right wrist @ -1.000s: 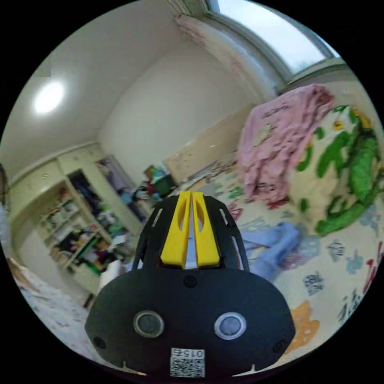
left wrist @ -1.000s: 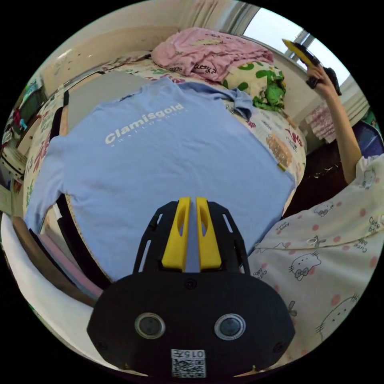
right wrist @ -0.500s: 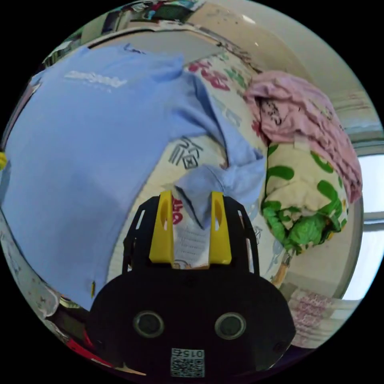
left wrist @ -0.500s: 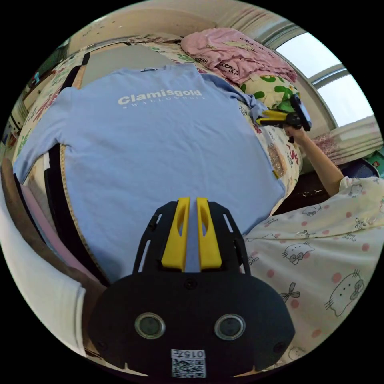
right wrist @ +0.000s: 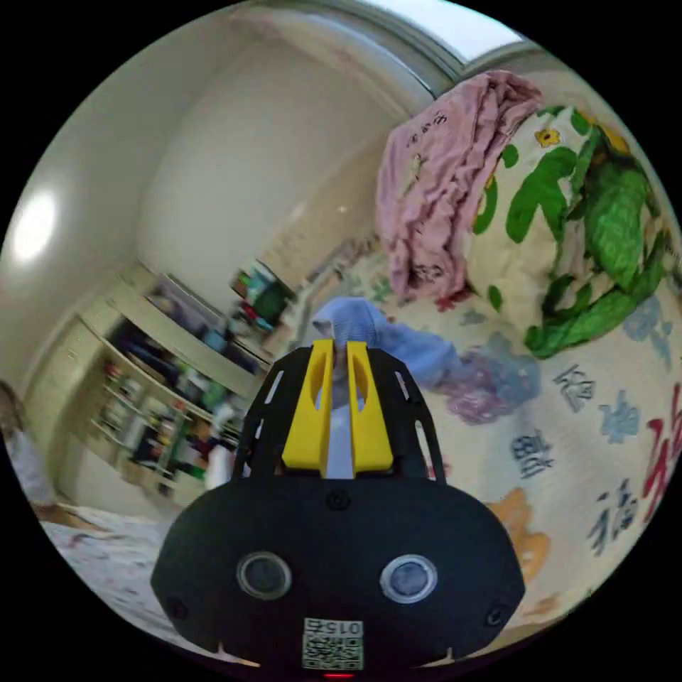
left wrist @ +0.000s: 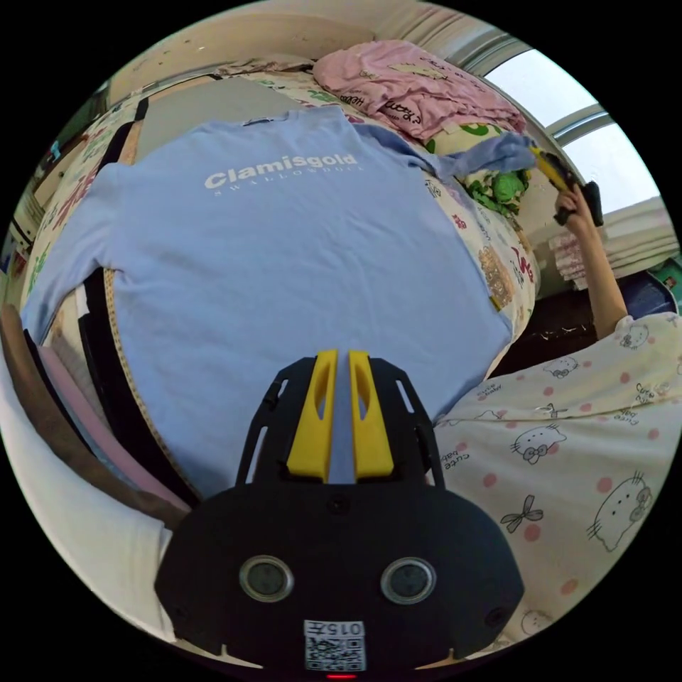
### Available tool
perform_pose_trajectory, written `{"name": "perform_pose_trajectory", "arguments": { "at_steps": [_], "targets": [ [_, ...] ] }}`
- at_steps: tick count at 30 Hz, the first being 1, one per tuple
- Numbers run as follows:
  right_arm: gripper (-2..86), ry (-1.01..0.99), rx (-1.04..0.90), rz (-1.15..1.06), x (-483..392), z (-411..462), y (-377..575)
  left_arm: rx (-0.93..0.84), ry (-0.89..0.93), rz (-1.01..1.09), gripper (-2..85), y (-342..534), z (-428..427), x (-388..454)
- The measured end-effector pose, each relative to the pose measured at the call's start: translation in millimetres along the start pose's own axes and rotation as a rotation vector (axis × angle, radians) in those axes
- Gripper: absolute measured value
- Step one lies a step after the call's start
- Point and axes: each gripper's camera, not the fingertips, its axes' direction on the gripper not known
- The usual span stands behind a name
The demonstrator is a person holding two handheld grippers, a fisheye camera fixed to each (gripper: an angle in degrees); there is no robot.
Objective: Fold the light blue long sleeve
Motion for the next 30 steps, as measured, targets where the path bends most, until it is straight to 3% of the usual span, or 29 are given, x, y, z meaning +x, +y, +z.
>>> {"name": "perform_pose_trajectory", "arguments": {
  "at_steps": [4, 7, 13, 17, 21, 24, 26, 28, 30],
  "targets": [
    [3.6, -0.432, 0.116, 0.162, 3.5, -48.8, 14.4, 0.042, 0.023, -0.004, 1.1, 6.1, 22.6, -5.5],
    [3.2, -0.558, 0.092, 0.163, 0.2, -61.9, 42.5, 0.091, 0.073, 0.001, 1.7, 11.6, 37.7, -7.8],
    [3.3, -0.356, -0.184, -0.078, -40.5, -61.1, 118.9, 0.280, 0.353, -0.009, 6.5, 6.6, 60.8, -14.2],
    [3.7, -0.238, -0.401, -0.196, -42.7, -40.3, 182.2, 0.422, 0.766, -0.056, 12.9, -2.7, 100.0, -34.5],
    [3.7, -0.268, -0.427, -0.219, -27.7, -49.7, 208.7, 0.378, 1.091, -0.258, 23.6, -19.6, 186.1, -52.0],
    [3.7, -0.287, -0.477, -0.247, -16.0, -56.8, 216.0, 0.374, 1.322, -0.334, 23.9, -37.3, 233.7, -46.6],
    [3.8, -0.263, -0.540, -0.324, -13.7, -59.7, 220.0, 0.401, 1.341, -0.310, 22.3, -48.0, 236.3, -40.3],
    [3.8, -0.240, -0.582, -0.393, -13.4, -59.2, 223.5, 0.340, 1.236, -0.245, 18.5, -57.4, 230.5, -32.8],
    [3.8, -0.197, -0.657, -0.461, -11.0, -52.4, 229.1, 0.243, 0.986, -0.156, 10.9, -57.2, 211.1, -26.3]
  ]
}}
